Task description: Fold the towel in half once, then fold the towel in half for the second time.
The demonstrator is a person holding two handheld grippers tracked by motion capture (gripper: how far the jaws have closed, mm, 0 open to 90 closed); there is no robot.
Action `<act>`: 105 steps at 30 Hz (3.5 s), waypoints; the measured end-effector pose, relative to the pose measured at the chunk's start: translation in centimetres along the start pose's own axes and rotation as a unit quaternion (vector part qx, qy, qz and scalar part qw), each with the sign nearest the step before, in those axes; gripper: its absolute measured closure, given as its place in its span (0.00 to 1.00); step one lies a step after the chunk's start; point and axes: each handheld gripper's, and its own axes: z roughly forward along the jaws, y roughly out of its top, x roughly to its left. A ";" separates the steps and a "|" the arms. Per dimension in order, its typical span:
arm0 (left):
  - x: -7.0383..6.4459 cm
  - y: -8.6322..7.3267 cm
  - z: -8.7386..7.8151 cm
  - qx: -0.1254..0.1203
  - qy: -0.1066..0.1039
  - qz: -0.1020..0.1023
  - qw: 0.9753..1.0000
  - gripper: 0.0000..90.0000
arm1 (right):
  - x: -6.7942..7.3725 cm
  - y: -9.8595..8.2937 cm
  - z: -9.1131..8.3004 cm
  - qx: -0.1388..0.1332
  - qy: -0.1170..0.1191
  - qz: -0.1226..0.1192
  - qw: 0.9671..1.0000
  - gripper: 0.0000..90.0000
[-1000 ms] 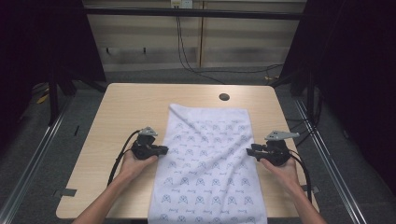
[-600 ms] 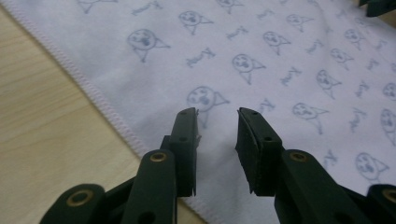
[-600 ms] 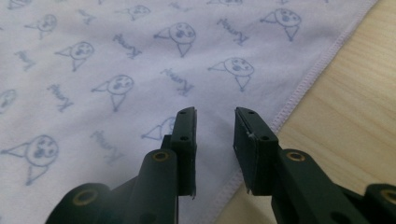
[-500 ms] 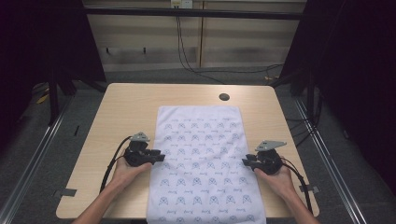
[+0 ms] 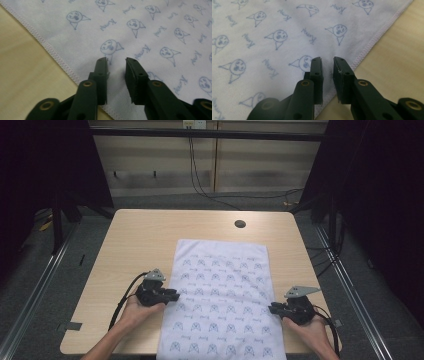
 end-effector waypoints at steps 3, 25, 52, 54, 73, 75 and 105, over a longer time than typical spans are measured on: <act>-1.0 -1.1 -0.9 0.011 -0.012 -0.001 1.000 0.95 | 0.6 -0.8 -0.7 0.004 0.016 -0.002 1.000 0.89; -0.3 -1.1 -3.4 -0.026 -0.046 -0.027 0.998 0.81 | 1.4 0.5 -2.0 -0.041 0.053 -0.001 0.998 0.72; 7.3 4.2 -0.5 -0.068 0.032 -0.060 0.995 0.68 | -7.0 10.6 4.0 -0.100 -0.017 0.018 0.995 0.65; 7.7 4.1 -0.6 -0.070 0.034 -0.065 0.995 0.68 | -7.6 10.9 4.8 -0.098 -0.019 0.025 0.995 0.66; 9.1 4.2 1.3 -0.048 0.073 -0.071 0.994 0.52 | -7.9 9.7 8.6 -0.040 -0.032 0.018 0.999 0.76; 9.0 4.3 1.4 -0.049 0.074 -0.070 0.994 0.51 | -7.6 9.6 8.6 -0.038 -0.034 0.017 0.999 0.86; 7.3 6.4 -2.7 -0.121 0.045 -0.045 0.991 0.97 | -7.6 12.5 3.3 -0.147 0.010 0.040 0.988 0.99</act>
